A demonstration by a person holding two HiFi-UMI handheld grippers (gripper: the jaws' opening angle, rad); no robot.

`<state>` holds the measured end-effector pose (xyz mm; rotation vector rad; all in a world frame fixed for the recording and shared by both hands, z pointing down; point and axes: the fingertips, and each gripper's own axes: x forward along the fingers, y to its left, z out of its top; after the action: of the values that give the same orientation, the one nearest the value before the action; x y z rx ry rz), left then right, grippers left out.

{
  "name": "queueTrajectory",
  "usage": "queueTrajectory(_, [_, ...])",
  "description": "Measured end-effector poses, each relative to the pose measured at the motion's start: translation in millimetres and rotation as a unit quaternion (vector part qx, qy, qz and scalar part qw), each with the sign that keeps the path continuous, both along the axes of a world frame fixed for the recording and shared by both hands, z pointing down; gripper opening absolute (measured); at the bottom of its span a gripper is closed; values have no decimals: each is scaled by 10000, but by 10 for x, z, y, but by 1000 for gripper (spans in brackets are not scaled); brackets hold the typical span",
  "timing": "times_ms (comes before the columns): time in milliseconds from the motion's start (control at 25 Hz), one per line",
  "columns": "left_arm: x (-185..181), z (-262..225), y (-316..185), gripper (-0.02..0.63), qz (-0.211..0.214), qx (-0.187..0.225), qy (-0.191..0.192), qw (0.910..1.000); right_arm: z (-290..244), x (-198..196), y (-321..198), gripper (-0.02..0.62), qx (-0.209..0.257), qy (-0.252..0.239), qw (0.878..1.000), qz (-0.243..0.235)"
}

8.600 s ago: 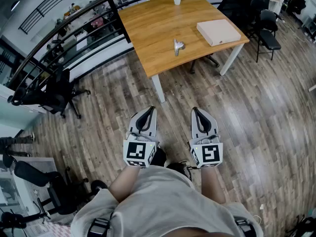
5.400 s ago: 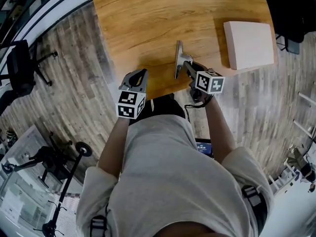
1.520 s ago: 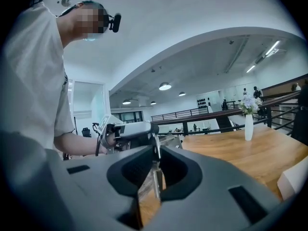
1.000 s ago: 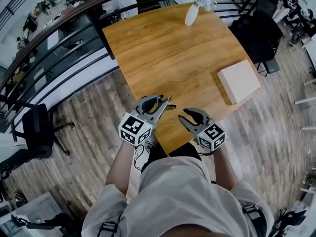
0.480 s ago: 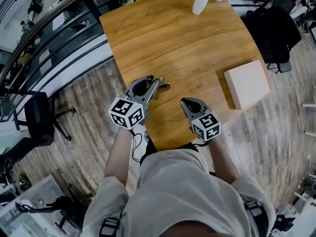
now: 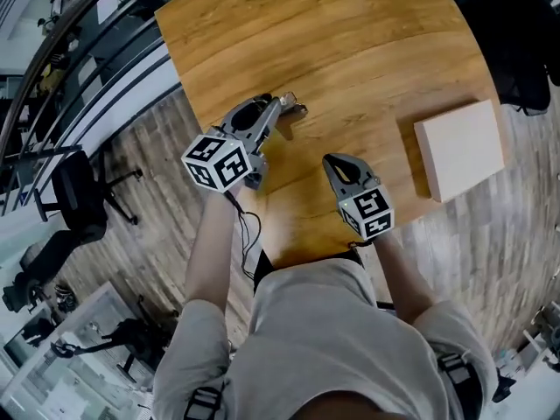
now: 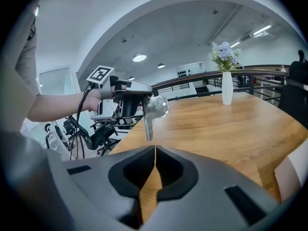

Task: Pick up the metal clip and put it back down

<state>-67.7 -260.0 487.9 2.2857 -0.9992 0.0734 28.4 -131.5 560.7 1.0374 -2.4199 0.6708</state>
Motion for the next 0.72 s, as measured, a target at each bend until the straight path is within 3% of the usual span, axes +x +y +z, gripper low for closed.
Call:
queueTrajectory(280, [177,508,-293,95,-85,-813,373,9960,138,23,-143,32,-164,-235,9996,19])
queueTrajectory(480, [309,737,-530,94,-282,-1107,858,9897,275,97,-241,32,-234,-381,9989,104])
queueTrajectory(720, [381,969,-625,94,-251,-1292,766,9883,363,186,-208,32,-349,-462,9980,273])
